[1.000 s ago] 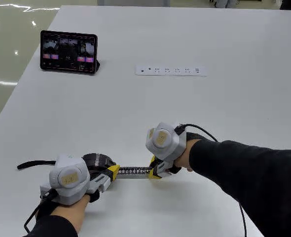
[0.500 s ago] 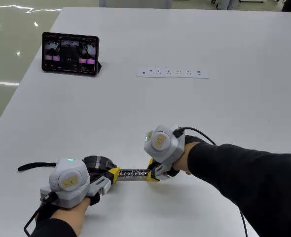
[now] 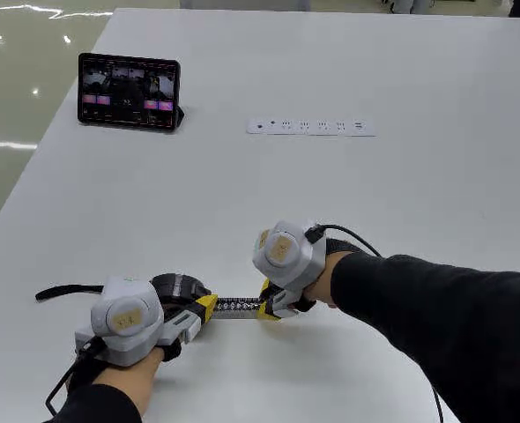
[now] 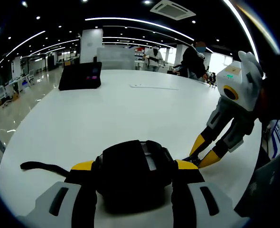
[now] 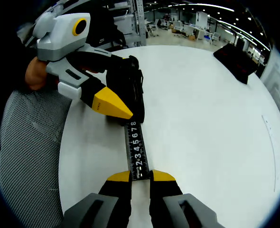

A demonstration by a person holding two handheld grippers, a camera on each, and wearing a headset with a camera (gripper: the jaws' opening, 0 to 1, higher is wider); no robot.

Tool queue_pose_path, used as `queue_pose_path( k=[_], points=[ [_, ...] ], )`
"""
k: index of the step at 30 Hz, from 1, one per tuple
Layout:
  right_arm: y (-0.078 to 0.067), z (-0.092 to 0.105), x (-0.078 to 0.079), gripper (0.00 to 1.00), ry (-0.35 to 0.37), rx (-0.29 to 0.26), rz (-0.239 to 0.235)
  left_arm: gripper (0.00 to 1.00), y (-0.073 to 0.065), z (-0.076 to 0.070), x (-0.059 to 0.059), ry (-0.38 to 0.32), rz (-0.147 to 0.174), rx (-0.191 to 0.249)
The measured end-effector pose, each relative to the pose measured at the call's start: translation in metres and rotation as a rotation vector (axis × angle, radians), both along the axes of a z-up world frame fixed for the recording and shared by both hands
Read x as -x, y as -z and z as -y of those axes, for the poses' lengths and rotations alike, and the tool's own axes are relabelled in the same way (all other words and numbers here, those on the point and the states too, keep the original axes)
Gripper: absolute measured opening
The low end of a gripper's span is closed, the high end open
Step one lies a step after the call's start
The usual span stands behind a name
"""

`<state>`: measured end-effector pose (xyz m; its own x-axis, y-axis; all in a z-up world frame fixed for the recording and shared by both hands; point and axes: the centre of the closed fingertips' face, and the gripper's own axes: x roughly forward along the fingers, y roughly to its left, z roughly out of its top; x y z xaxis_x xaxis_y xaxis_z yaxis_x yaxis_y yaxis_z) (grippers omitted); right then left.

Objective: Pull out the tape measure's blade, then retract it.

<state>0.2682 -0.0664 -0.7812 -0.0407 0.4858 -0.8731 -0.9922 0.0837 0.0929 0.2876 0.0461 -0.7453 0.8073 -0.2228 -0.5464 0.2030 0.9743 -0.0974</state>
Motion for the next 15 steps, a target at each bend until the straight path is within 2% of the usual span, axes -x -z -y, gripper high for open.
queue_pose_path(
  k=[15],
  points=[
    [0.0003,-0.0087,-0.0001,0.1,0.014,-0.011,0.002,0.59,-0.0001,0.0001,-0.0008,-0.002,0.002,0.004]
  ],
)
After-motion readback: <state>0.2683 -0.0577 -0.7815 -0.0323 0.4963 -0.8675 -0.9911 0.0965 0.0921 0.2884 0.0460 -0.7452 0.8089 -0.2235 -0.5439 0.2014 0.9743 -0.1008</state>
